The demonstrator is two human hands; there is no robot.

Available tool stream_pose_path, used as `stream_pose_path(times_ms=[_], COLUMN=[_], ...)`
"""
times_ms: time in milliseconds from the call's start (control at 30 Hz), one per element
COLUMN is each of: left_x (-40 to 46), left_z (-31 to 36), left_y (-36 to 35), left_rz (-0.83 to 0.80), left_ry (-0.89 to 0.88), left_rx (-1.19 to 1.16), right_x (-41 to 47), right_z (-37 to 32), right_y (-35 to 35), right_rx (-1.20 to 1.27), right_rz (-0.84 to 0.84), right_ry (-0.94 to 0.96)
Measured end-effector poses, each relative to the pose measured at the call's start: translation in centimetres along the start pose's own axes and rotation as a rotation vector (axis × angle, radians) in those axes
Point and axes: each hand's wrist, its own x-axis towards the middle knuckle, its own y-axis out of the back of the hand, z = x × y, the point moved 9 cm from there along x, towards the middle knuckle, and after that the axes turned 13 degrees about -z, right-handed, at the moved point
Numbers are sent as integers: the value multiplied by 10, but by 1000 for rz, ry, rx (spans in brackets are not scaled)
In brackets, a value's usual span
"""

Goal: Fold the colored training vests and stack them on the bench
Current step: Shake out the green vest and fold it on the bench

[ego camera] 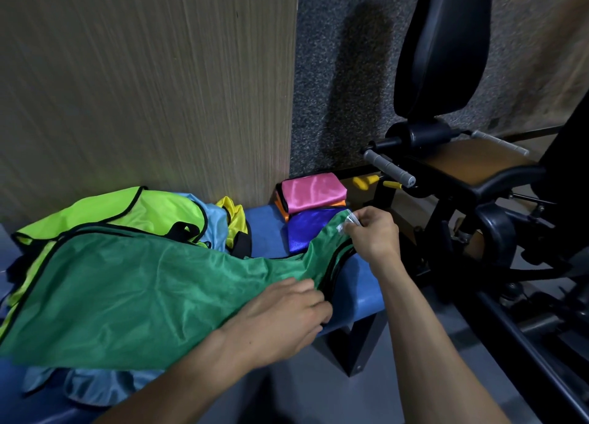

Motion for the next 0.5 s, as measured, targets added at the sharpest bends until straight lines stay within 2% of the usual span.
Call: stream_pose_path(times_ms=[233, 400, 500], left_x=[3, 8, 9], left_z=[-1, 10, 7], left_y=[-7, -11, -11], left_rz=[-80, -125, -135], left_ry=[105, 51, 134], left_rx=[128, 41, 27], right_x=[0, 0, 1], right_z=[-3, -2, 1], right_y=[2, 3, 6], right_rx=[3, -1, -26], right_rz=[8, 5, 12], right_ry=[12, 11, 4])
